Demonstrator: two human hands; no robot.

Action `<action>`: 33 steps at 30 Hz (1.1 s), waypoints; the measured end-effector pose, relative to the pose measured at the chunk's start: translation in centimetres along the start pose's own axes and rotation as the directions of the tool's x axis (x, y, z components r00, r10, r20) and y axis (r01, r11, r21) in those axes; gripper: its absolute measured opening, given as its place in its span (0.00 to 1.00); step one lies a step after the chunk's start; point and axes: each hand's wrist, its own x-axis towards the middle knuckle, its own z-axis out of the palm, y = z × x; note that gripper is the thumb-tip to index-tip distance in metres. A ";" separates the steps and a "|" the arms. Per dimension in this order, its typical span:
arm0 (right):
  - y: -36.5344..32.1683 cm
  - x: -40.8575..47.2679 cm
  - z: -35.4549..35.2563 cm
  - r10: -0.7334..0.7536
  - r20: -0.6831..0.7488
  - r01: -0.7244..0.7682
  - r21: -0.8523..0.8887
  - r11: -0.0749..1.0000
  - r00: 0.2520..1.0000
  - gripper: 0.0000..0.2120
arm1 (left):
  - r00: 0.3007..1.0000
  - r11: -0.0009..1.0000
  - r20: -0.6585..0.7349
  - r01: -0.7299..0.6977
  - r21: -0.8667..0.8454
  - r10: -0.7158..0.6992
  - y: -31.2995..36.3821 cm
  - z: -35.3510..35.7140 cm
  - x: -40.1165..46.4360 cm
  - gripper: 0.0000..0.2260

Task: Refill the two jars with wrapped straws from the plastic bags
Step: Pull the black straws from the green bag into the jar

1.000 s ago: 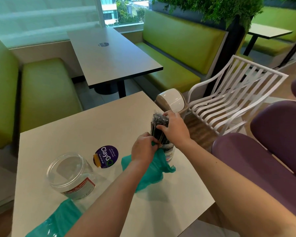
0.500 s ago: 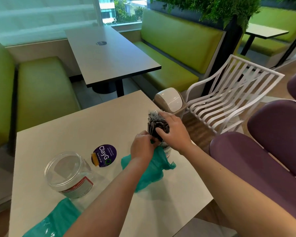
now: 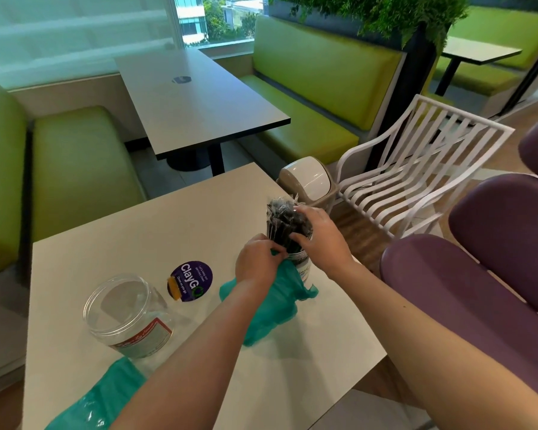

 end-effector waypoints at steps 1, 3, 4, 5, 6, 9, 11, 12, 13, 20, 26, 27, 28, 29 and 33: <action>0.1 -0.4 0.0 0.006 0.016 -0.006 -0.008 1.000 1.000 0.32 | 1.000 1.000 0.000 -0.005 -0.009 0.005 -0.2 -0.1 0.0 0.07; 0.1 -1.5 0.0 0.025 -0.004 -0.025 -0.007 1.000 1.000 0.38 | 1.000 0.999 -0.015 -0.020 -0.036 0.019 -0.7 -0.5 -0.1 0.07; 0.0 -2.2 0.0 0.038 -0.052 -0.038 0.002 0.999 0.998 0.39 | 0.999 0.998 -0.027 -0.024 -0.060 0.022 -0.9 -0.7 -0.2 0.08; -0.2 -3.0 0.1 0.055 -0.121 -0.055 0.010 0.998 0.991 0.37 | 0.999 0.996 -0.039 -0.025 -0.090 0.022 -1.1 -0.9 -0.4 0.07; -0.4 -3.9 0.3 0.065 -0.201 -0.063 0.017 0.998 0.977 0.32 | 0.999 0.992 -0.049 -0.023 -0.126 0.017 -1.2 -1.0 -0.5 0.07; -1.1 -6.5 1.3 0.063 -0.309 -0.049 0.053 0.997 0.949 0.16 | 0.999 0.973 -0.044 -0.013 -0.232 0.003 -1.6 -1.6 -1.0 0.07; -1.4 -7.7 2.1 0.080 -0.188 -0.055 0.134 0.989 0.979 0.14 | 0.999 0.952 0.001 -0.034 -0.305 0.036 -1.7 -2.0 -1.3 0.08; -1.5 -8.0 2.5 0.093 -0.103 -0.075 0.166 0.983 0.990 0.15 | 0.997 0.939 0.035 -0.049 -0.339 0.065 -1.7 -2.2 -1.6 0.09; -1.7 -8.2 2.7 0.113 -0.015 -0.108 0.198 0.974 0.993 0.18 | 0.994 0.926 0.070 -0.056 -0.373 0.088 -1.6 -2.4 -1.9 0.10; -2.0 -7.6 3.2 0.243 0.497 -0.468 0.399 0.789 0.833 0.16 | 0.982 0.848 0.158 -0.004 -0.529 0.103 -1.7 -3.1 -3.5 0.13; -1.7 -8.1 2.9 0.206 0.607 -0.628 0.646 0.433 0.767 0.16 | 0.901 0.935 0.434 0.146 -0.323 0.009 -4.7 -3.7 -4.9 0.33; -1.5 -8.0 2.9 0.207 0.625 -0.655 0.677 0.336 0.752 0.16 | 0.881 0.958 0.473 0.139 -0.253 -0.003 -5.1 -3.7 -5.1 0.37; -1.2 -7.8 2.8 0.214 0.638 -0.673 0.688 0.273 0.739 0.16 | 0.866 0.979 0.500 0.115 -0.169 -0.016 -5.4 -3.6 -5.3 0.39; -1.0 -7.6 2.8 0.227 0.647 -0.686 0.684 0.249 0.727 0.16 | 0.854 0.988 0.520 0.097 -0.121 -0.020 -5.5 -3.5 -5.4 0.40; -0.4 -7.1 2.2 0.249 0.668 -0.713 0.664 0.227 0.701 0.15 | 0.848 0.990 0.531 0.087 -0.110 -0.015 -5.6 -3.3 -5.8 0.25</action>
